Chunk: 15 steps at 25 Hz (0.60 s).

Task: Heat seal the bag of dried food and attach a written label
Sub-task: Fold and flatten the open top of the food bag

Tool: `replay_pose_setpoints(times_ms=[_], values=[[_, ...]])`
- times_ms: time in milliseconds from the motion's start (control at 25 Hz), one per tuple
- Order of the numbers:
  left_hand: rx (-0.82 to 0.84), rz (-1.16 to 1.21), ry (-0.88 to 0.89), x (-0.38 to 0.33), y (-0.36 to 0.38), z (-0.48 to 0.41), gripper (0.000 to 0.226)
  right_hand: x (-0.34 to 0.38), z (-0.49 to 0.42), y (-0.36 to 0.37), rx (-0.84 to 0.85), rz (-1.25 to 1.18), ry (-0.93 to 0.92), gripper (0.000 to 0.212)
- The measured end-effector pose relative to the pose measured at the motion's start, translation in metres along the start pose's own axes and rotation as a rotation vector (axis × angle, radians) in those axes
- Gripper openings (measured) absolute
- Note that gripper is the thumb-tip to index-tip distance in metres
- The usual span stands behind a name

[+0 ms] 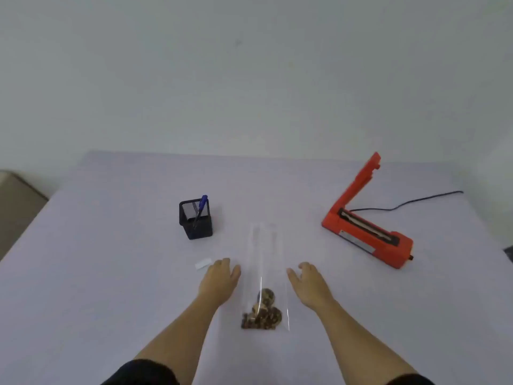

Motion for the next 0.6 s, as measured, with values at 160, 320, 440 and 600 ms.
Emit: replay_pose_setpoints(times_ms=[160,320,440,600], values=[[-0.001,0.329,-0.085,0.004,0.045,-0.003,0.036,-0.011,-0.005,0.029,-0.021,-0.167,0.061,0.044],[-0.056,0.561,-0.119,-0.008,0.058,-0.007,0.017,-0.008,-0.009,0.036,-0.019,-0.393,0.021,0.023],[-0.047,0.706,-0.132,-0.002,0.058,-0.010,0.008,-0.015,-0.011,0.036,-0.015,-0.491,0.016,0.008],[0.038,0.777,-0.058,0.012,0.051,-0.008,0.012,-0.023,-0.011,0.030,0.075,-0.500,-0.020,0.007]])
Point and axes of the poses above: each hand's wrist, its own z-axis away from the middle knuckle, its own y-axis out of the palm, x = y × z, the point moved 1 cm from there along -z, towards the middle knuckle, and after that the axes turned 11 degrees about x, right-handed, at the moved point
